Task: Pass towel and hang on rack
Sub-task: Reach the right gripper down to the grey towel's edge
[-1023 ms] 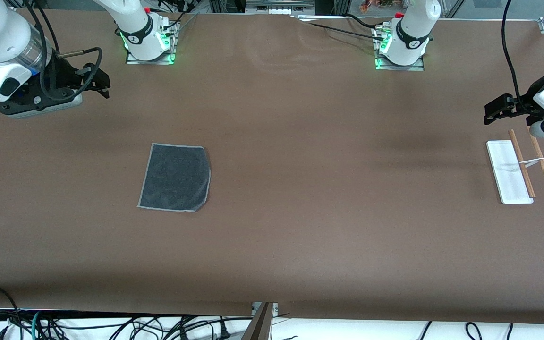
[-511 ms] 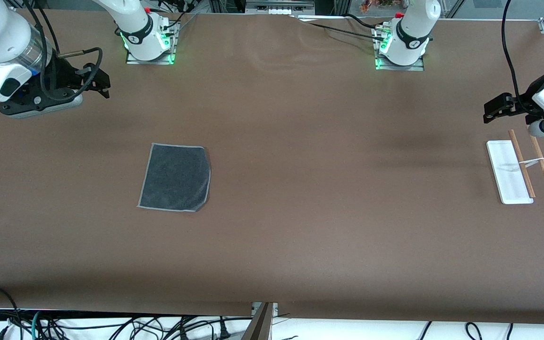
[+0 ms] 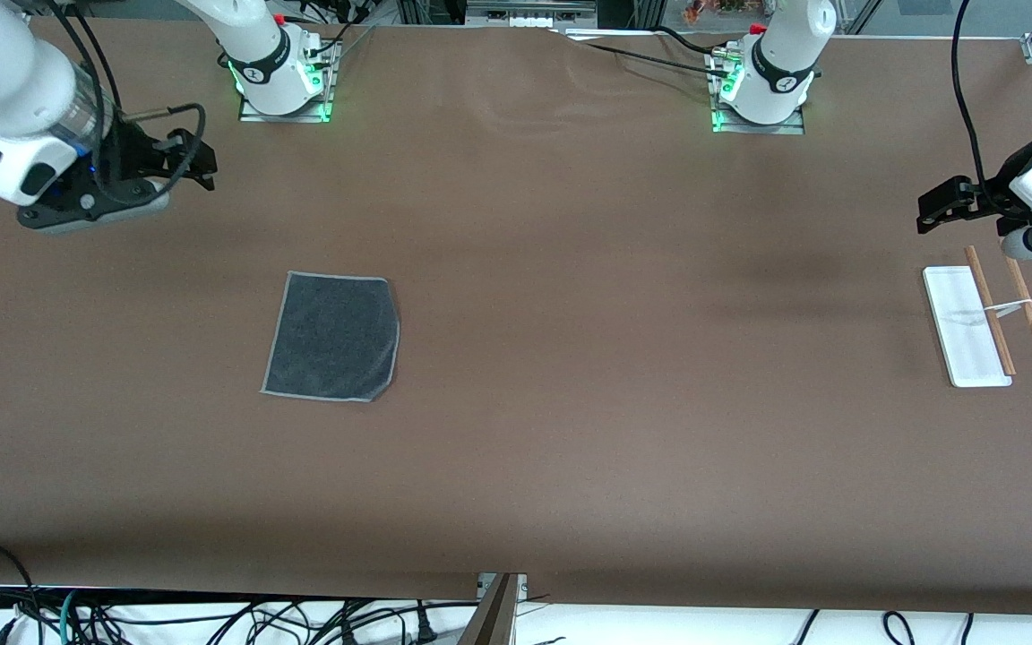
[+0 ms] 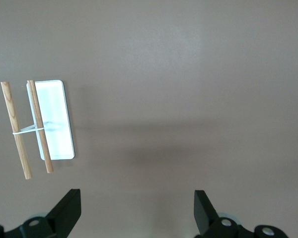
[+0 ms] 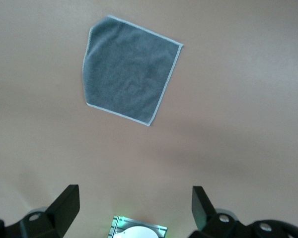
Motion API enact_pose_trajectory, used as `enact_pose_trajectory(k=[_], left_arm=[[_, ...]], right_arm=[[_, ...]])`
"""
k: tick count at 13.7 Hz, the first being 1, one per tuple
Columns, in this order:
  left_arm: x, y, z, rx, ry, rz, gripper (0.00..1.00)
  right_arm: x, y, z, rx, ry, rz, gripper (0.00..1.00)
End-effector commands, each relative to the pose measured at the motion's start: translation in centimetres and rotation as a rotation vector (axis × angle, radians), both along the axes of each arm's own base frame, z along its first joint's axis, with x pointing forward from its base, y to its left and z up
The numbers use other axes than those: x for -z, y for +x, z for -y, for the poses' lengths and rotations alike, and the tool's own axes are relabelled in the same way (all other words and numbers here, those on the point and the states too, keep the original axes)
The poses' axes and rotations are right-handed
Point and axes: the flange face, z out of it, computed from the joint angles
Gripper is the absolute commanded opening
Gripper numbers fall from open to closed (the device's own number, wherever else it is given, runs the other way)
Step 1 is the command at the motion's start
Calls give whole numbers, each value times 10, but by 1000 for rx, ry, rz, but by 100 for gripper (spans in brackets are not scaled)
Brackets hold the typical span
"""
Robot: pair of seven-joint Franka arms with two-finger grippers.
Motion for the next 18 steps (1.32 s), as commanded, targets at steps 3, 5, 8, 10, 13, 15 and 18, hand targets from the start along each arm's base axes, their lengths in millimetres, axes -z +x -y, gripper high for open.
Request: enact_pose_trajectory(k=[3, 5, 8, 10, 13, 15, 18], left_arm=[[-7, 1, -1, 10, -29, -7, 100], [-7, 1, -2, 8, -29, -7, 100], [-7, 1, -2, 7, -27, -4, 100], [-7, 1, -2, 8, -27, -4, 100], [-7, 1, -1, 10, -27, -4, 100], [-7, 1, -1, 10, -27, -4, 100], [-7, 1, -1, 10, -27, -4, 100]], right_arm=[[135, -13, 7, 155, -32, -1, 100], [192, -27, 10, 200, -35, 5, 100], [252, -48, 18, 305, -45, 15, 100], [279, -46, 22, 344, -61, -12, 100], [342, -49, 35, 375, -61, -11, 100], [375, -53, 38, 380, -51, 19, 99], [394, -51, 38, 423, -23, 36, 99]])
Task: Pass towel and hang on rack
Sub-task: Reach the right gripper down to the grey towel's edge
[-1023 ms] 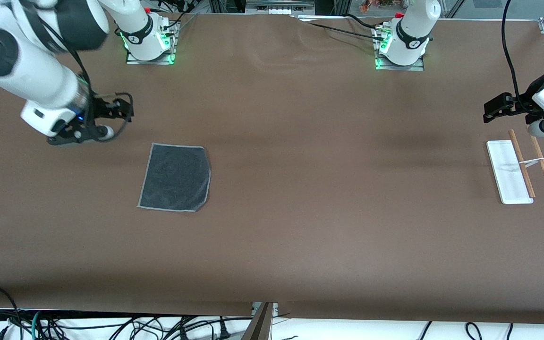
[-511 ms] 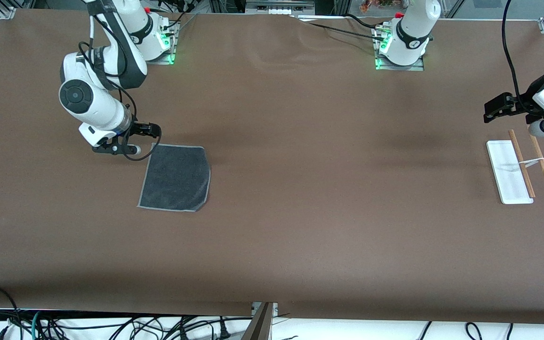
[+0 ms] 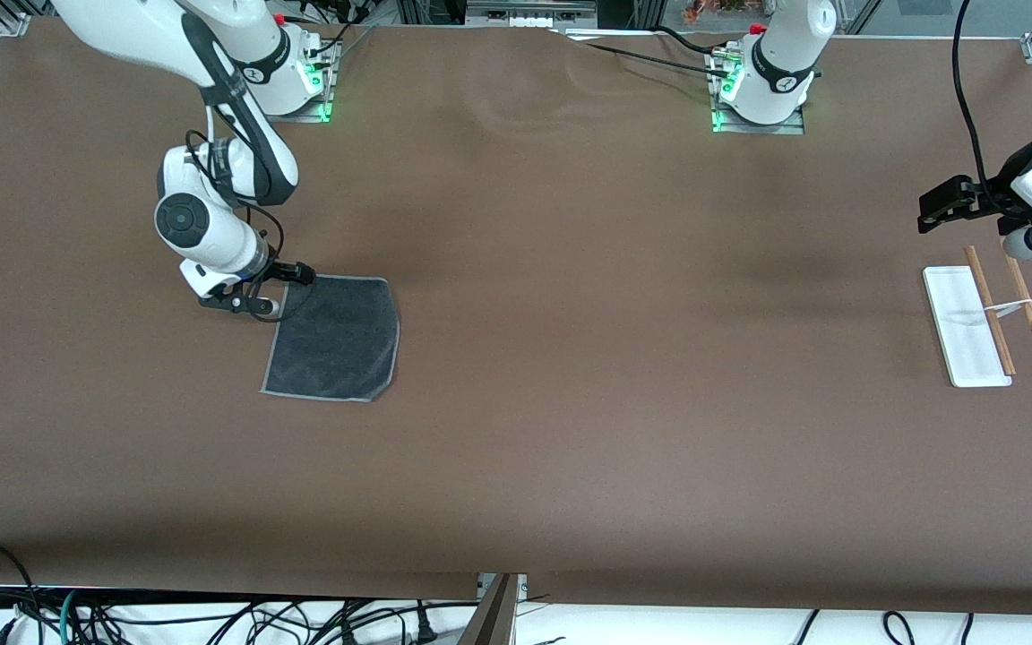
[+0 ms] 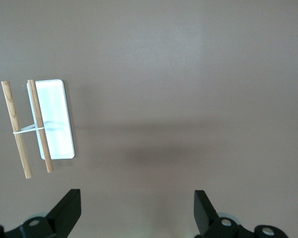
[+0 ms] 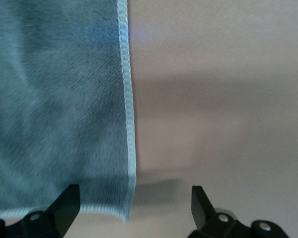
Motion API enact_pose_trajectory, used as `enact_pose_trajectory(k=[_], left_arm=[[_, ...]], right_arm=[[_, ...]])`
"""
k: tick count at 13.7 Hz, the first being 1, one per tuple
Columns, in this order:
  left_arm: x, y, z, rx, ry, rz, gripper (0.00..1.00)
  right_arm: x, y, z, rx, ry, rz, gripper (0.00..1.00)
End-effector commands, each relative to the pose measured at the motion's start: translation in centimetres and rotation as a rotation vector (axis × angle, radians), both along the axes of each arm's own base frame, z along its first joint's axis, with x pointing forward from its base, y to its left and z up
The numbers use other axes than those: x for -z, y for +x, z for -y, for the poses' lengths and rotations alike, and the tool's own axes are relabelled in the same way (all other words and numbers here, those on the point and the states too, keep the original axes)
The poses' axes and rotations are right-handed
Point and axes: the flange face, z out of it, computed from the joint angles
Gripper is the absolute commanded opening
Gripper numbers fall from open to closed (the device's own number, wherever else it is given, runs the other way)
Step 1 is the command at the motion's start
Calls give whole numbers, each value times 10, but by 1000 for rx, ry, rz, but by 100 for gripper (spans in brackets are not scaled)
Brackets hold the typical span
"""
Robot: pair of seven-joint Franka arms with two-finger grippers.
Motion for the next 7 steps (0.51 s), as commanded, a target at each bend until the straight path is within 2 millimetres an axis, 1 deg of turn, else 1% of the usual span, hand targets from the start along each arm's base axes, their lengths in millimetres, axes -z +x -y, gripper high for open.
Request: enact_pose_trajectory(k=[1, 3, 4, 7], left_arm=[[-6, 2, 0, 11, -27, -3, 100], [-6, 2, 0, 11, -27, -4, 100], [-6, 2, 0, 11, -27, -4, 100], [-6, 2, 0, 11, -27, -3, 100]], right_arm=[[1, 0, 0, 37, 18, 20, 98], [1, 0, 0, 36, 18, 19, 88], [0, 0, 0, 34, 18, 19, 81], [-1, 0, -2, 30, 19, 17, 52]])
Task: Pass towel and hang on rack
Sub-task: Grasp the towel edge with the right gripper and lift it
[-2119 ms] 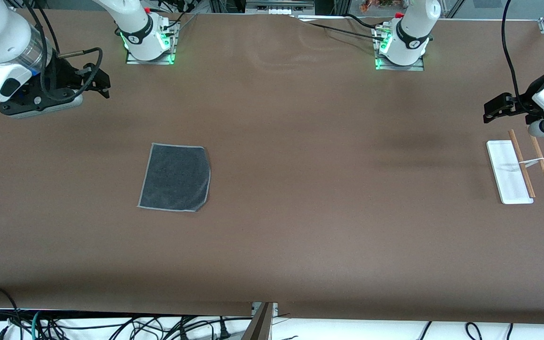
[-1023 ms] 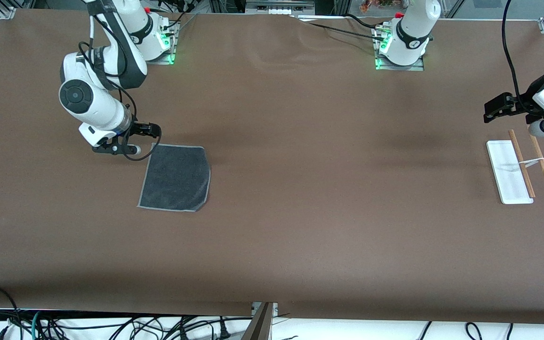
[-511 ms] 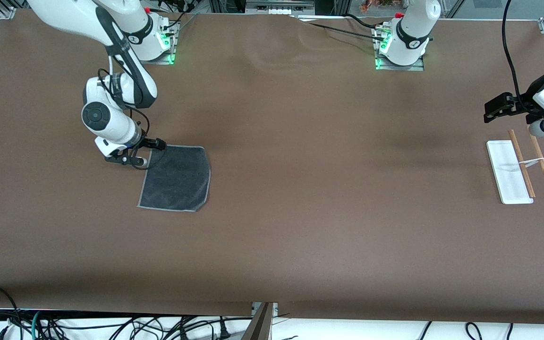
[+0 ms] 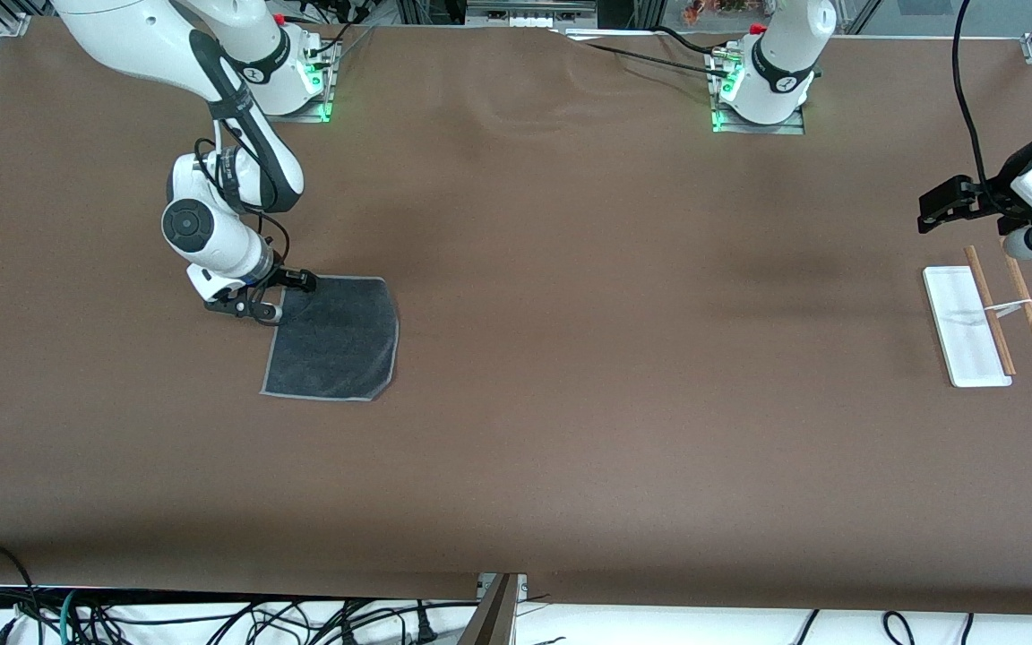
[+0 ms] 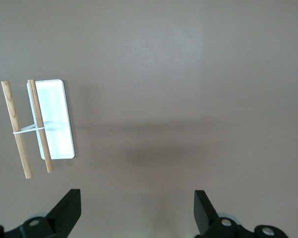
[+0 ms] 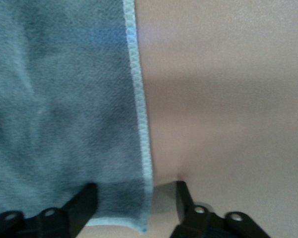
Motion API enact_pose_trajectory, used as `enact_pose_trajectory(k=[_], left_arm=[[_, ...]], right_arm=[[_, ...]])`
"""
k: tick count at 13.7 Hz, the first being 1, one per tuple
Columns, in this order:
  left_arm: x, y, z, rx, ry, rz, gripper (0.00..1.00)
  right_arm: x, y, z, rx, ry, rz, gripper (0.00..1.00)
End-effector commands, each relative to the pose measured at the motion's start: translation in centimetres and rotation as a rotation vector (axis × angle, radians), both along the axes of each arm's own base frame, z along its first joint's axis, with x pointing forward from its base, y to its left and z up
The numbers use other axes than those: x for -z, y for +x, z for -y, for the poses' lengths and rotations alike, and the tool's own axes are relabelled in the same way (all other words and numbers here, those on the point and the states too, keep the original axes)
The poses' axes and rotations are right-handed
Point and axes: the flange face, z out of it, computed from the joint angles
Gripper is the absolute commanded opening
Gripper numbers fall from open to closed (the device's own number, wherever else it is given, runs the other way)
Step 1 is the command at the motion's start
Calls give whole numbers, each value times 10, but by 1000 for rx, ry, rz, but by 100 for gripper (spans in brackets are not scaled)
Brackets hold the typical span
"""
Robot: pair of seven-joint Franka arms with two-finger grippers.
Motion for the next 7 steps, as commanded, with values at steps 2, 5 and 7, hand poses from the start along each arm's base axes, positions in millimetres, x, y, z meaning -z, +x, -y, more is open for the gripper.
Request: enact_pose_trajectory(k=[2, 5, 7], left_arm=[[-6, 2, 0, 11, -27, -3, 100], [-6, 2, 0, 11, -27, -4, 100], [-6, 2, 0, 11, -27, -3, 100]], right_arm=[[-3, -2, 1, 13, 9, 1, 34], [-6, -1, -3, 2, 11, 0, 5], [-14, 1, -7, -13, 12, -8, 0]])
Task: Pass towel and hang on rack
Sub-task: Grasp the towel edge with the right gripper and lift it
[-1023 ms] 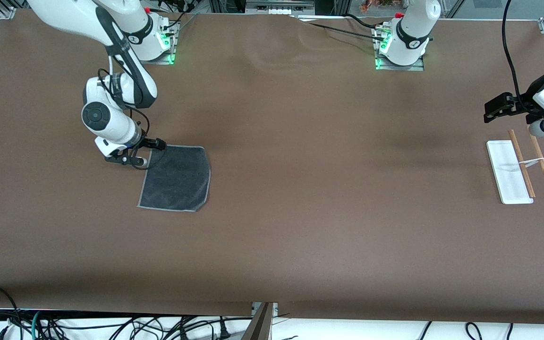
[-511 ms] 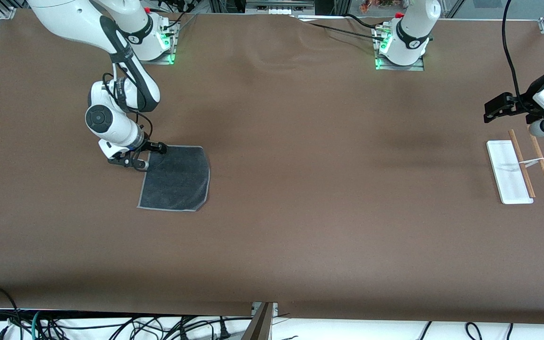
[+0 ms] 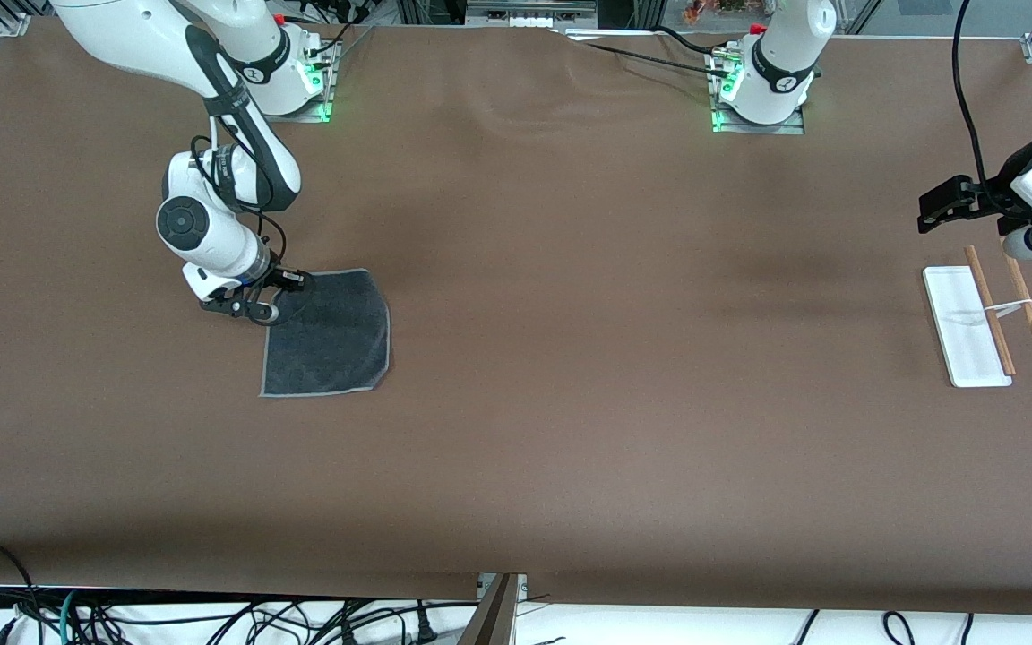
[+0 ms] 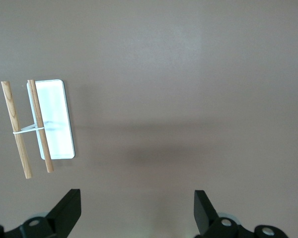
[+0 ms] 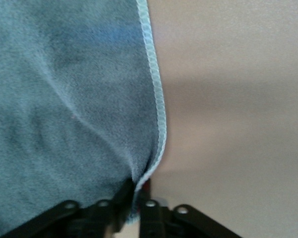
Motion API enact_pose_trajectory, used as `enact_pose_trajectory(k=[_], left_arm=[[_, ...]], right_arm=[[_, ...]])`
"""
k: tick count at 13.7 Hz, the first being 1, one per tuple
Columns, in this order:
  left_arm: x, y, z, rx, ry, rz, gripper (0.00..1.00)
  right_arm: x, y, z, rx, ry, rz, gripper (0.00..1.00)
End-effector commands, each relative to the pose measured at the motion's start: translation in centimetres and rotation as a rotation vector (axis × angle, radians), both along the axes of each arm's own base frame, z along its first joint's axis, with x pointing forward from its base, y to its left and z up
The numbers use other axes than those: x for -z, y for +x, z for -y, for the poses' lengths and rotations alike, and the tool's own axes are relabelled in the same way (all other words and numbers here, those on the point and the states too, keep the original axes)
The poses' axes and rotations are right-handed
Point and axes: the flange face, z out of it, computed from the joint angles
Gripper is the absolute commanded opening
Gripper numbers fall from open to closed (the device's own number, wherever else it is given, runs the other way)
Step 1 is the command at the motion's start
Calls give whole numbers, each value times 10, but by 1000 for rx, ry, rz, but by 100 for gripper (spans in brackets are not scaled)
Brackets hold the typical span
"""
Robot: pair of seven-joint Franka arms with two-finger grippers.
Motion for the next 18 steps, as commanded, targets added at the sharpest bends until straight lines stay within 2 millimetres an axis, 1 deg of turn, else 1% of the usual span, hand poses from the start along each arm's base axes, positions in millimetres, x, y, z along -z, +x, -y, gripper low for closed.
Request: enact_pose_trajectory(k=[1, 3, 5, 6, 8, 9, 10, 11, 12, 13, 15, 17, 18], left_arm=[[-6, 2, 0, 11, -27, -3, 100], [-6, 2, 0, 11, -27, -3, 100], [-6, 2, 0, 11, -27, -5, 100], [-6, 2, 0, 10, -27, -4, 100], [-7, 1, 0, 10, -27, -4, 100], [-7, 1, 2, 11, -29, -7, 100], [-6, 0, 6, 19, -29, -20, 100], [-6, 0, 11, 30, -29, -25, 100], [-6, -1, 25, 52, -41, -27, 100], [-4, -1, 29, 60, -43, -36, 100], [17, 3, 34, 63, -76, -109, 100], [17, 5, 35, 79, -161, -113, 100], [24, 7, 40, 106, -199, -123, 100]], right_arm=[[-16, 2, -12, -17, 11, -23, 0], [-37, 7, -22, -26, 11, -48, 0], [-65, 13, -37, -47, 15, -65, 0], [-83, 19, -43, -59, 17, -73, 0], [-130, 40, -61, -82, 15, -117, 0], [-156, 53, -66, -89, 13, -137, 0], [-179, 62, -71, -101, 8, -158, 0], [-203, 68, -82, -113, 9, -149, 0], [-221, 71, -96, -134, 11, -141, 0], [-235, 78, -104, -148, 21, -117, 0], [-263, 85, -121, -173, 36, -111, 0], [-296, 92, -151, -158, 90, -133, 0], [-307, 94, -164, -139, 85, -160, 0]])
